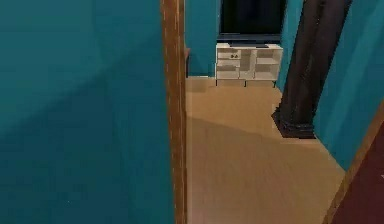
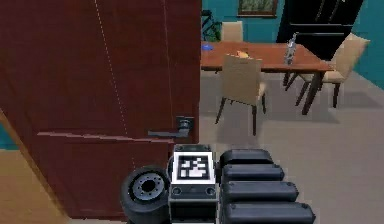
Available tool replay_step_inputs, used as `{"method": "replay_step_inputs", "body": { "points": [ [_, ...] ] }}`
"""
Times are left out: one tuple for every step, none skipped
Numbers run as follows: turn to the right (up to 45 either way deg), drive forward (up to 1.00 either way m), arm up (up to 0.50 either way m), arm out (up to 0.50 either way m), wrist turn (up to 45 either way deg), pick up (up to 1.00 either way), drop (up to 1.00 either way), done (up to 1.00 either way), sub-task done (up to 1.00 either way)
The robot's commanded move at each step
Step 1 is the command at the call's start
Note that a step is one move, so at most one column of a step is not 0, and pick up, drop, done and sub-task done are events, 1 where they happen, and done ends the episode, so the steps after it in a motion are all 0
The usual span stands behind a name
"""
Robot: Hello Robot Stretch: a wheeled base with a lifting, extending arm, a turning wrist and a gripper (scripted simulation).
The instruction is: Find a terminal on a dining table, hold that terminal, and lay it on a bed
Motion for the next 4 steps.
{"method": "replay_step_inputs", "body": {
  "points": [
    [21.0,0.0,0.0,0.0,0.0,0.0,0.0,0.0,0.0],
    [0.0,0.9,0.0,0.0,0.0,0.0,0.0,0.0,0.0],
    [0.0,0.15,0.0,0.0,0.0,0.0,0.0,0.0,0.0],
    [-42.0,0.0,0.0,0.0,0.0,0.0,0.0,0.0,0.0]
  ]
}}
